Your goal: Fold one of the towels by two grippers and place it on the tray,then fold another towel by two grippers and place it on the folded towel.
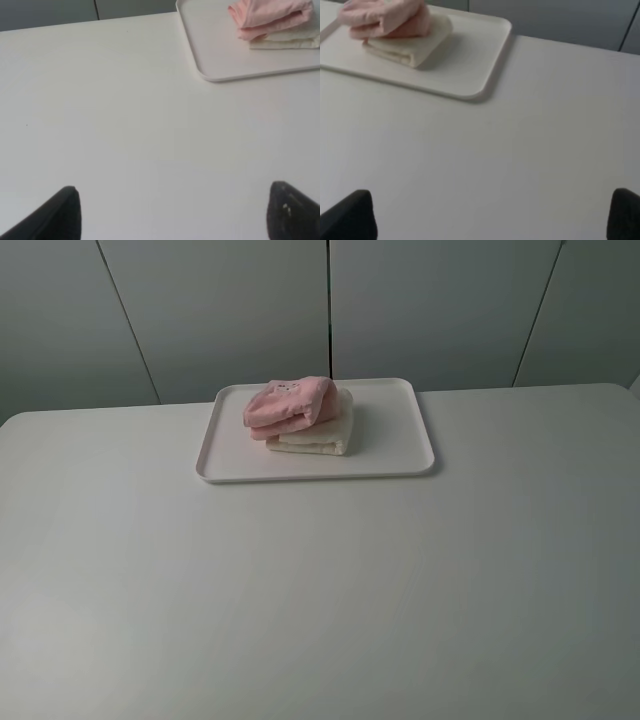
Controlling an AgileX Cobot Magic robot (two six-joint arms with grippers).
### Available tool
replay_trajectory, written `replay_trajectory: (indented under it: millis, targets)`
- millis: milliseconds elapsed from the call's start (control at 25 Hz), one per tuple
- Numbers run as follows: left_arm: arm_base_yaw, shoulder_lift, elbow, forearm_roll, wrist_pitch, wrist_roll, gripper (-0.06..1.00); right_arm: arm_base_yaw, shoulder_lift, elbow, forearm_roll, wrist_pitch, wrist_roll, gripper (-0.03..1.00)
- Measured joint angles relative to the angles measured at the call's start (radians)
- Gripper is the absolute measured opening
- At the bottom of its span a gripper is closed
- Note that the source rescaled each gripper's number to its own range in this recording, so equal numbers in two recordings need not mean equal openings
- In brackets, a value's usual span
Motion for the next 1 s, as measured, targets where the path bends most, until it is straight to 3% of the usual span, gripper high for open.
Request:
replay_trajectory:
  millis: [240,520,1000]
  targets:
    - [0.002,0.000,0.000,0.000,0.000,-0.009,0.96,-0.097,-0.003,0.000,-0.008,0.000,0.010,1.00]
    - [0.010,0.000,0.000,0.000,0.000,-0.009,0.96,-0.308,-0.003,0.000,0.020,0.000,0.008,1.00]
    - [0.011,0.000,0.000,0.000,0.000,-0.009,0.96,-0.288,-0.003,0.000,0.043,0.000,0.008,1.00]
